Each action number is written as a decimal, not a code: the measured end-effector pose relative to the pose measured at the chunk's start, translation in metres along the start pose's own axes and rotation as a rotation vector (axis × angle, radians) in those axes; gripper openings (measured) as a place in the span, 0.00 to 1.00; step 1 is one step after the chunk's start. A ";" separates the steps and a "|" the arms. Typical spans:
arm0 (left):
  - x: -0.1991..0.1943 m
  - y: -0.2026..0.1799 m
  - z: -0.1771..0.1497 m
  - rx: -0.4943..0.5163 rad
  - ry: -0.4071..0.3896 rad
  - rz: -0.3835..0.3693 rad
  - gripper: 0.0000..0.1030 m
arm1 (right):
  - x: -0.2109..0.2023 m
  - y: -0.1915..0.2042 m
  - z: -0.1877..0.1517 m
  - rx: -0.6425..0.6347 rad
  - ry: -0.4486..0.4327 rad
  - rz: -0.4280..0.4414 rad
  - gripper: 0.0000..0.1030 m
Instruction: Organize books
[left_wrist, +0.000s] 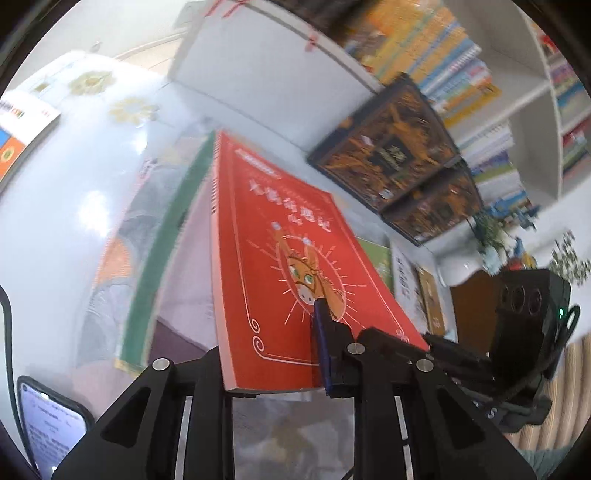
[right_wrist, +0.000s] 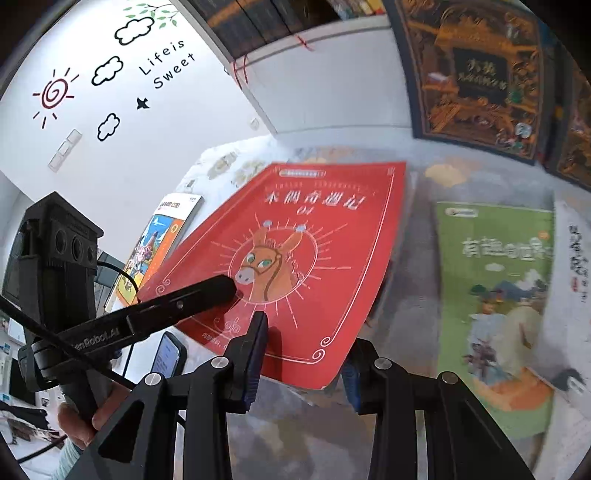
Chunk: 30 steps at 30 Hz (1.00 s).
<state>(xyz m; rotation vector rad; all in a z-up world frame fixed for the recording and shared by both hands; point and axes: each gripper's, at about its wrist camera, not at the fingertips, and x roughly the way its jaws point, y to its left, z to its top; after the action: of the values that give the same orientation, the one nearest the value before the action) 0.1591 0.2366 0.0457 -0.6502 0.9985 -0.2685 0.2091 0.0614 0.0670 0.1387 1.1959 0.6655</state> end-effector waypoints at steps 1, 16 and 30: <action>0.000 0.006 0.000 -0.017 0.001 0.011 0.23 | 0.004 0.001 0.000 0.007 0.007 0.001 0.34; -0.061 0.029 -0.044 -0.059 -0.035 0.225 0.27 | 0.011 0.000 -0.038 0.038 0.118 0.045 0.36; -0.015 -0.142 -0.111 0.279 0.178 0.010 0.69 | -0.131 -0.139 -0.205 0.360 0.070 -0.048 0.45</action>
<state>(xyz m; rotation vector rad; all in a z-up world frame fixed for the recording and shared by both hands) 0.0687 0.0900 0.1021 -0.3720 1.1096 -0.4542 0.0554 -0.1710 0.0342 0.3895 1.3749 0.4112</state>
